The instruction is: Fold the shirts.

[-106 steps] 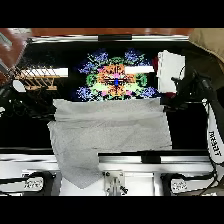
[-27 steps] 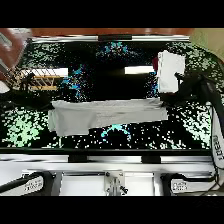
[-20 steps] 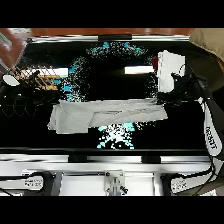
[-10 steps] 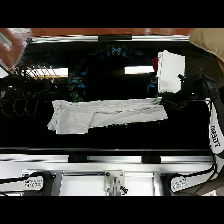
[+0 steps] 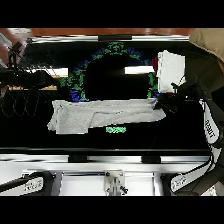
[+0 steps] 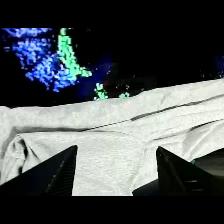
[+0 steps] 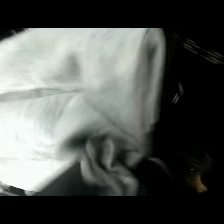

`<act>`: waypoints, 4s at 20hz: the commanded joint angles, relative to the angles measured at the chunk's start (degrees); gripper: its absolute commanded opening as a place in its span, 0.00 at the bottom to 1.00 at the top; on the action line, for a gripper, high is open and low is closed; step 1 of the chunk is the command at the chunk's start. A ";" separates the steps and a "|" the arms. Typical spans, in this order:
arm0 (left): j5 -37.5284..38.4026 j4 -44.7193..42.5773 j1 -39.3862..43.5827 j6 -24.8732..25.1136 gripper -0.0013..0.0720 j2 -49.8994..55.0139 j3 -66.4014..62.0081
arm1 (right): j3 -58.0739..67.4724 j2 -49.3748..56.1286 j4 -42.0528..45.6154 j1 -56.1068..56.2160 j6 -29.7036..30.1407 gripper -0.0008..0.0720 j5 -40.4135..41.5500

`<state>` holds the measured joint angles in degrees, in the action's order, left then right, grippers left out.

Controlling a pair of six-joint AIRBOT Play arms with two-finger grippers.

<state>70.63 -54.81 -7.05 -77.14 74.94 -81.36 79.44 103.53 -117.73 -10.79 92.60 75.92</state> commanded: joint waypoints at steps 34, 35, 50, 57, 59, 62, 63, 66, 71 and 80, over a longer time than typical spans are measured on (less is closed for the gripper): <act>-42.73 15.80 45.68 -7.10 0.05 20.94 1.77 | 19.52 -38.77 -6.01 -0.04 -6.32 0.12 21.00; -39.76 11.91 43.15 -7.13 0.05 18.23 1.77 | 19.52 -37.83 -6.16 0.13 -6.32 0.12 21.00; -16.17 -7.39 -6.60 -11.23 0.05 -31.50 1.77 | 19.52 -5.05 -6.40 44.59 -9.81 0.12 -13.22; -8.13 -7.37 -13.33 -11.17 0.05 -34.25 1.79 | 19.52 2.69 -9.64 41.97 -5.88 0.83 -2.51; -8.20 -7.37 -13.33 -11.10 0.05 -34.27 1.79 | 19.52 -0.63 -5.97 35.74 -4.02 0.83 5.27; -8.17 -7.39 -13.33 -10.97 0.05 -34.27 1.79 | 18.75 -6.51 7.15 24.35 -4.37 0.83 12.68; -8.15 -7.39 -13.33 -10.73 0.05 -34.27 1.79 | 17.62 -7.61 10.56 20.79 -4.50 0.83 15.12; -8.20 -7.34 -13.33 -10.58 0.05 -34.27 1.90 | 8.92 -8.63 8.26 13.05 -4.94 0.93 16.15; -8.59 -7.19 -13.29 -10.60 0.05 -34.27 4.55 | -4.68 -7.19 -4.13 14.91 -3.82 0.93 0.66; -8.68 -7.17 -13.29 -10.60 0.05 -34.27 4.68 | -4.81 -1.49 -13.33 19.87 1.90 0.59 -0.13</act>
<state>61.98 -61.98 -20.32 -87.74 40.69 -76.75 74.94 101.36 -126.43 7.90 91.85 76.49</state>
